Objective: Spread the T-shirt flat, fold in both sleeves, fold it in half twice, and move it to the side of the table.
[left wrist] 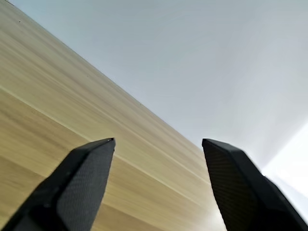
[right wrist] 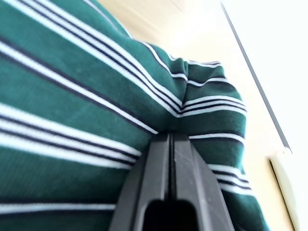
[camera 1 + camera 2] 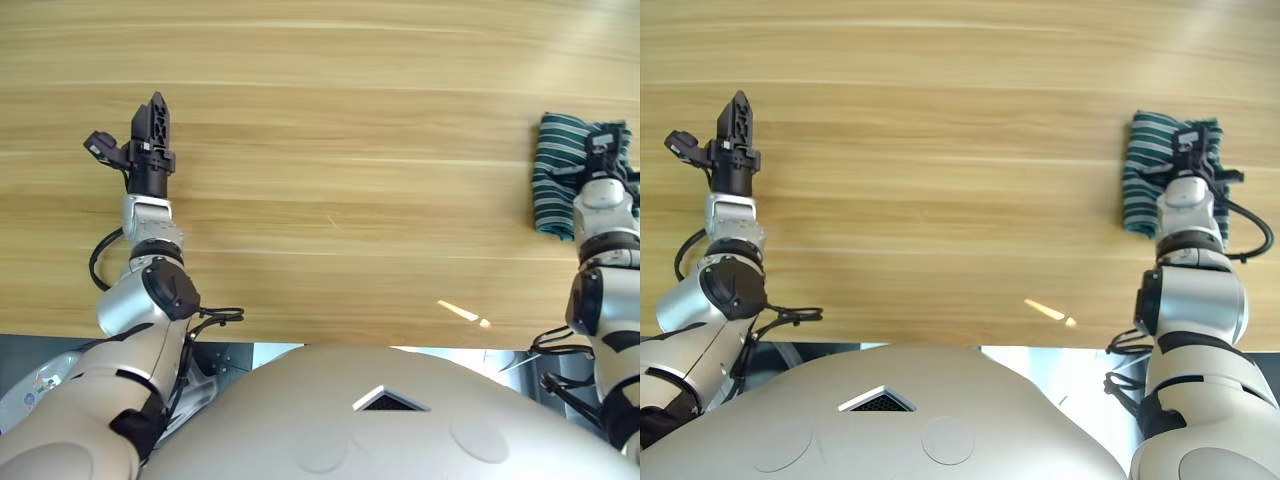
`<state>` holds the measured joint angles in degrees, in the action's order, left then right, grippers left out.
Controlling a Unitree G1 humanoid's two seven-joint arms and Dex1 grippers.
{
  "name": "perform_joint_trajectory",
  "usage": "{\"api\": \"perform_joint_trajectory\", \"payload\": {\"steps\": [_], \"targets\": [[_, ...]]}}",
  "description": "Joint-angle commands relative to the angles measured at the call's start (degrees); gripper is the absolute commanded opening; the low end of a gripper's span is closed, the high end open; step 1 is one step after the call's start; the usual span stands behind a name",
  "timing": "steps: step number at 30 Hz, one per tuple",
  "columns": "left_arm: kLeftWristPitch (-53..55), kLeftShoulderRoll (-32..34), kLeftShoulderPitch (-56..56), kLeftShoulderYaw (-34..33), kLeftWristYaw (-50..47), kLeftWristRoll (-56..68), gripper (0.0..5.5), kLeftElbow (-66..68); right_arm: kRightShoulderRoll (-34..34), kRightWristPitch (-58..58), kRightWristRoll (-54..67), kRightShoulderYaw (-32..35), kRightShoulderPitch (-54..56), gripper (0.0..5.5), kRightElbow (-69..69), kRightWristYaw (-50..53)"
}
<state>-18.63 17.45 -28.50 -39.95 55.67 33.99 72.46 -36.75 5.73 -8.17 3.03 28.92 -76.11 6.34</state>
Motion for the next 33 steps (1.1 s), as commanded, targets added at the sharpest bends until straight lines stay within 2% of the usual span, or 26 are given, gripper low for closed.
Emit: {"api": "perform_joint_trajectory", "payload": {"steps": [1, 6, 12, 15, 19, 22, 24, 25, 26, 27, 29, 30, 31, 32, 33], "targets": [[0.4, -0.8, 3.2, -0.9, -1.3, 0.0, 3.39, 2.1, 1.0, -3.7, 1.9, 4.1, -4.8, 0.06, -3.0, -2.4], [0.1, -0.6, 3.6, -0.9, -1.6, -0.4, 3.39, 2.2, 0.2, 1.9, 2.2, 6.8, -0.2, 0.06, -1.7, -3.9], [-0.3, -0.5, 3.7, -0.4, -3.2, -1.7, 3.39, 2.4, -7.4, 13.2, 3.0, 8.9, 6.0, 0.06, 3.2, -3.3], [-0.9, -0.7, 3.6, 0.2, -3.7, -2.4, 3.39, 2.4, -8.7, 21.1, -0.1, 6.4, 6.1, 0.06, 13.6, -1.3], [-2.5, -1.1, 3.3, 1.4, -4.0, -4.3, 3.39, 2.3, -4.1, 23.8, -7.5, -0.9, 2.5, 0.06, 28.0, 0.3], [-5.4, -2.5, 3.0, 3.9, -2.0, -6.6, 3.39, 1.8, 3.5, 31.0, -3.1, -10.1, -2.7, 0.06, 35.7, -16.1], [-7.7, -3.7, 2.6, 6.6, -1.5, -9.2, 3.39, 1.5, 7.4, 34.3, 6.2, -15.5, -7.0, 0.06, 39.3, -32.4], [-9.1, -4.1, 2.6, 8.1, -2.0, -10.8, 3.39, 1.5, 10.7, 33.9, 14.4, -15.8, -8.1, 0.06, 39.4, -43.1], [-9.9, -4.2, 2.5, 9.0, -2.7, -11.9, 3.39, 1.7, 15.7, 29.2, 24.5, -12.6, -6.9, 0.06, 37.3, -55.0], [-10.0, -4.0, 2.1, 9.3, -3.5, -12.3, 3.39, 1.9, 20.5, 25.0, 31.4, -8.4, -4.2, 0.06, 32.3, -62.6], [-9.7, -3.5, 1.6, 9.3, -4.9, -12.5, 3.39, 2.3, 26.7, 15.0, 43.4, 0.4, 0.8, 0.06, 25.6, -72.8], [-9.4, -3.1, 1.3, 9.2, -5.8, -12.4, 3.39, 2.5, 28.0, 10.8, 46.9, 5.4, 4.6, 0.06, 20.2, -71.3], [-9.1, -2.7, 1.1, 9.0, -7.0, -12.5, 3.39, 2.7, 28.4, 9.5, 47.2, 8.7, 8.3, 0.06, 14.2, -63.5], [-8.7, -2.3, 0.7, 8.8, -8.4, -12.5, 3.39, 2.8, 28.4, 10.2, 44.9, 9.6, 10.9, 0.06, 9.1, -54.2], [-8.2, -1.9, 0.3, 8.8, -11.0, -12.9, 3.39, 3.1, 28.1, 12.2, 38.5, 6.9, 12.1, 0.06, 5.0, -42.3]]}}
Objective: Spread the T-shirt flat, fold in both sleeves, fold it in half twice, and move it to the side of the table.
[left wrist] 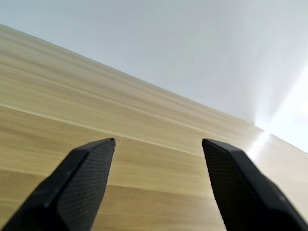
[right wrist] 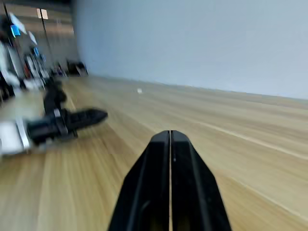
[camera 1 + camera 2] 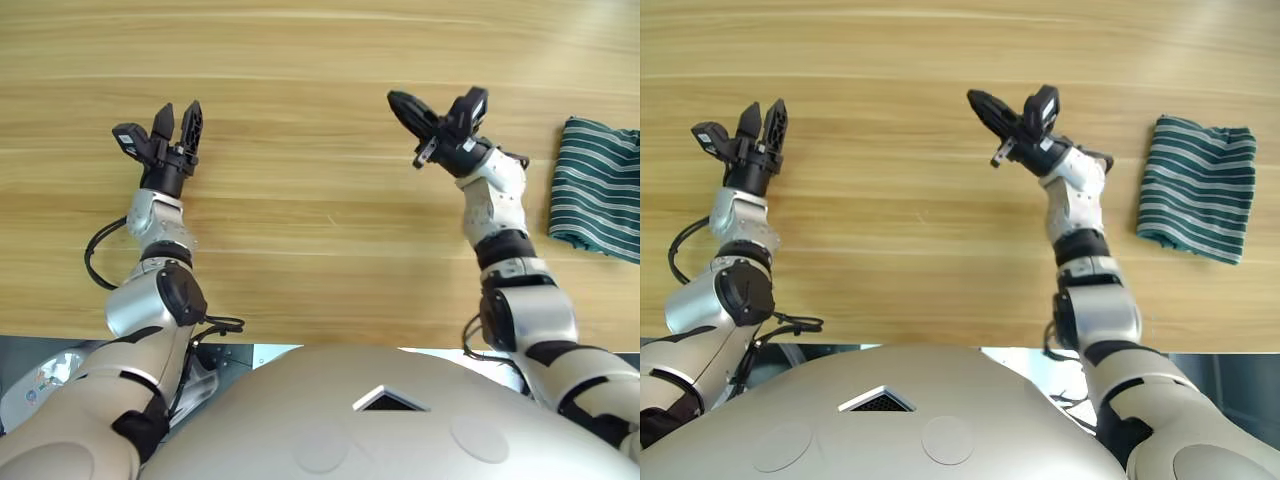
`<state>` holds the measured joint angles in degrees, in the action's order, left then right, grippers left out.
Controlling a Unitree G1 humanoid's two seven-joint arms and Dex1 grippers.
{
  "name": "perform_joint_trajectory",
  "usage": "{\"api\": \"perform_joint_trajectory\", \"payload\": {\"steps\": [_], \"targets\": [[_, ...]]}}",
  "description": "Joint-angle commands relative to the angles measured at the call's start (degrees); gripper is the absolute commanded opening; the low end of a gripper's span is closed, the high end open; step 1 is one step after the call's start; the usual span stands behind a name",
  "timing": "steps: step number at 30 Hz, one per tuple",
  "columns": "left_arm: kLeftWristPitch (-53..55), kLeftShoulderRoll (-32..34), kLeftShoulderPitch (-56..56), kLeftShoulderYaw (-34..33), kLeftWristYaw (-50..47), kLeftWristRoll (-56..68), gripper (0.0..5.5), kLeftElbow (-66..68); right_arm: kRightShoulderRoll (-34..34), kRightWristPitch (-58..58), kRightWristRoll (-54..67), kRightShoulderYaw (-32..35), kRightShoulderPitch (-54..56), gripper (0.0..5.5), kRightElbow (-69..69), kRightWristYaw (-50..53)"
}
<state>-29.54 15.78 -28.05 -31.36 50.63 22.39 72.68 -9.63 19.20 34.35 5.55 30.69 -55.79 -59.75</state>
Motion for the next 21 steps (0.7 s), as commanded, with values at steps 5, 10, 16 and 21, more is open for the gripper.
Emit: {"api": "perform_joint_trajectory", "payload": {"steps": [5, 10, 16, 21], "targets": [[2.6, 1.0, -1.3, 5.0, -22.7, -8.5, 3.39, 4.0, -0.1, 4.1, -33.3, -12.7, 8.4, 0.06, -21.2, 61.1], [2.0, 1.7, -0.9, 9.5, -34.5, -15.2, 3.39, 4.4, -1.0, 1.6, -50.5, -22.9, 8.1, 0.06, -22.1, 81.8], [5.7, 1.9, -0.6, 11.6, -42.1, -19.1, 3.39, 5.1, -1.1, -1.5, -59.1, -26.2, 7.2, 0.06, -23.0, 88.8], [5.2, 2.1, 0.0, 14.7, -44.7, -23.1, 3.39, 5.1, -1.6, -2.7, -59.4, -24.4, 6.7, 0.06, -23.1, 89.0]]}}
